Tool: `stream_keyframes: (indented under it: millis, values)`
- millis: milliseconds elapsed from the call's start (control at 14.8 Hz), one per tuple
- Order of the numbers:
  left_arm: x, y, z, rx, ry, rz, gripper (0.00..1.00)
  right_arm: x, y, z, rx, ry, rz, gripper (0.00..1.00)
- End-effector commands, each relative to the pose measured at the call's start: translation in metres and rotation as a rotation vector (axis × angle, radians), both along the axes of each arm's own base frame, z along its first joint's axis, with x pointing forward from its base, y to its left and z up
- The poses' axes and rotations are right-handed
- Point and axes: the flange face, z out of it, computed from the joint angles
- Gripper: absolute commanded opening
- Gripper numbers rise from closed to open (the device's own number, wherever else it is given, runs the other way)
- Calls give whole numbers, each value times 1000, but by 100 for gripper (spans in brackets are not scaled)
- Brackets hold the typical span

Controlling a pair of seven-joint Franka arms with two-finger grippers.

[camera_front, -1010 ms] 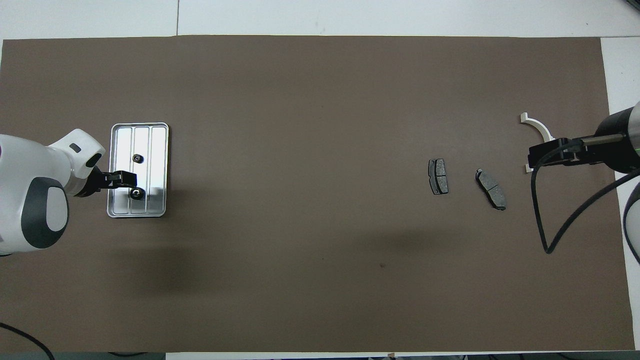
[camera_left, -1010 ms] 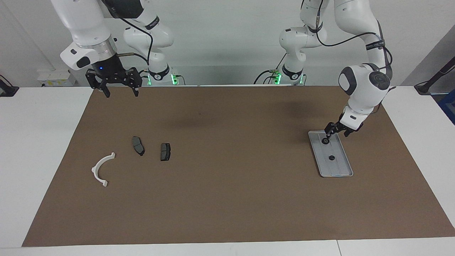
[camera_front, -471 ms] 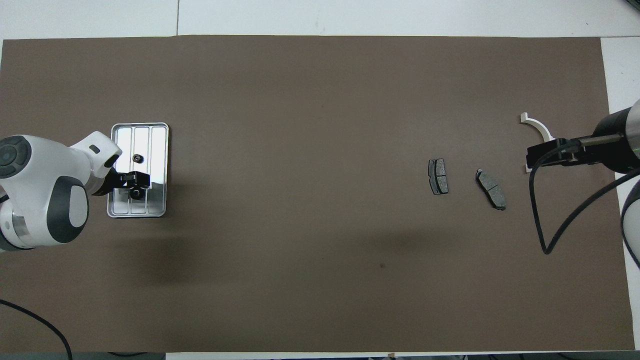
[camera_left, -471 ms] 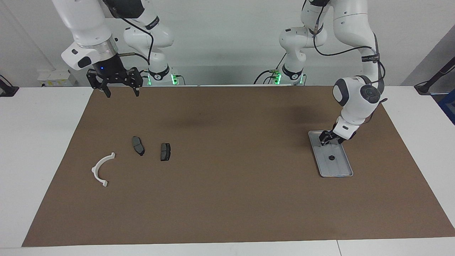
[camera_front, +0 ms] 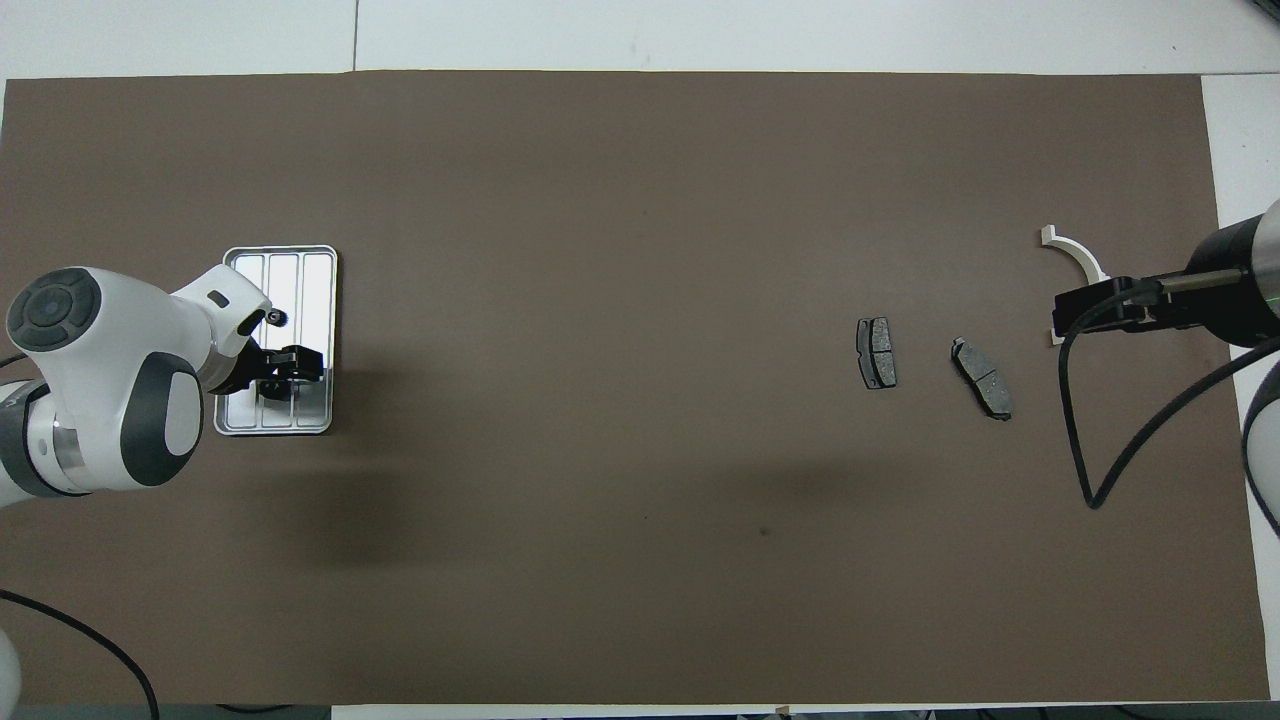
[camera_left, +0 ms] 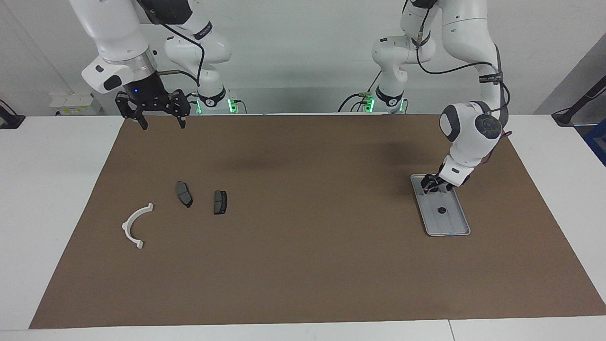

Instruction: Place bearing gear from tray to pile

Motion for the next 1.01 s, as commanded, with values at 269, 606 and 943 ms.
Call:
stream_keyframes:
  millis: [269,606,943]
  values:
    - [-14,7,-2,-7,37,22,94,-3,-6,4,20,-10,9,100]
    - [-17,7,-2,-6,39,34,44,-5,-2,6,18,-19,21,100]
    - [-8,8,5,-5,24,57,0,-3,25,-38,23,-56,50,100]
